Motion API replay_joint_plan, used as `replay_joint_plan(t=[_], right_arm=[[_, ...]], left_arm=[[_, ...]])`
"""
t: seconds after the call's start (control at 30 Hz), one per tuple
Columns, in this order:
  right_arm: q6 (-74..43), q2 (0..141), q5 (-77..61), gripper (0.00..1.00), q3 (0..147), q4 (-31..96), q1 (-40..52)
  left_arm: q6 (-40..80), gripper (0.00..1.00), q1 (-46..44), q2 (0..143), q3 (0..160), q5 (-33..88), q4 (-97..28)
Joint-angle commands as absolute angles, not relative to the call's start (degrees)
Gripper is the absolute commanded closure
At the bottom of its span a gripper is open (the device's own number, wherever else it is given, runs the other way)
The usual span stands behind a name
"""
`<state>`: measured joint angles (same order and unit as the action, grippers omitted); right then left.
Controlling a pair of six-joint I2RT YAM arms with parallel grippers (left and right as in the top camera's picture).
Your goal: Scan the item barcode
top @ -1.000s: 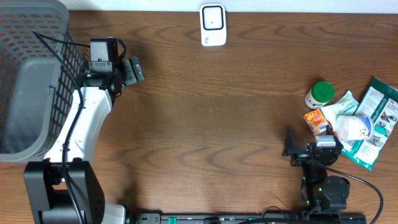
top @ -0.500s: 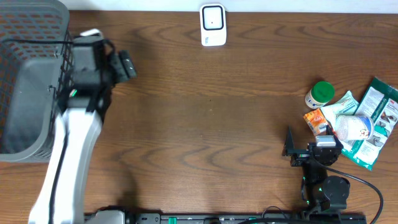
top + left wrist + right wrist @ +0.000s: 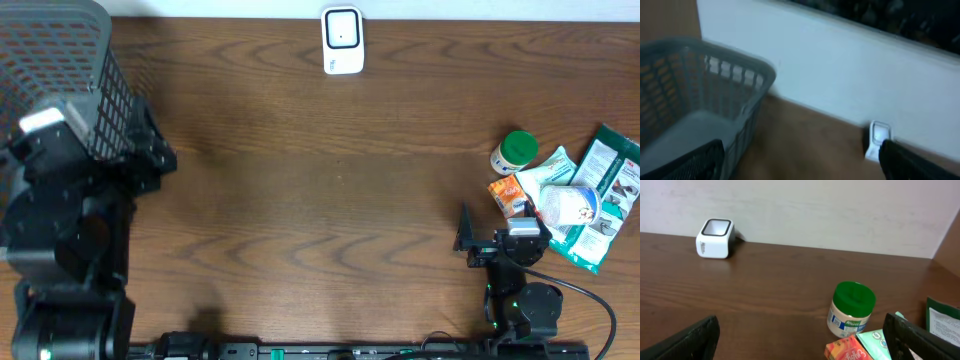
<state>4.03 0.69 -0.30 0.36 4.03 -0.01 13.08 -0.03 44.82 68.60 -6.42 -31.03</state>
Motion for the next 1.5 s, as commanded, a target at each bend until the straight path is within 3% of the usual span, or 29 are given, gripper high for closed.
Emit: replay_joint_plan(t=[0.0,0.37,0.87,1.27,1.47], right_arm=[[4.8,0.3,-0.7,0.01,0.3,4.3,0.5],[4.8,0.3,-0.7,0.01,0.3,4.3,0.5],[4.8,0.3,-0.7,0.01,0.3,4.3,0.5],[4.8,0.3,-0.7,0.01,0.3,4.3,0.5],[4.8,0.3,-0.7,0.01,0.3,4.3,0.5]], left_arm=[[12.1,0.02,0.6,41.0,68.5,-7.2,-38.0],[12.1,0.02,1.9,23.7,68.4,-8.5,-56.4],[12.1,0.02,4.2,7.5,62.8,-8.4,-56.8],[16.7,0.02,5.6,0.2,45.6,-8.1,-47.2],[16.7,0.02,5.6,0.1,37.7,-8.0,-28.5]])
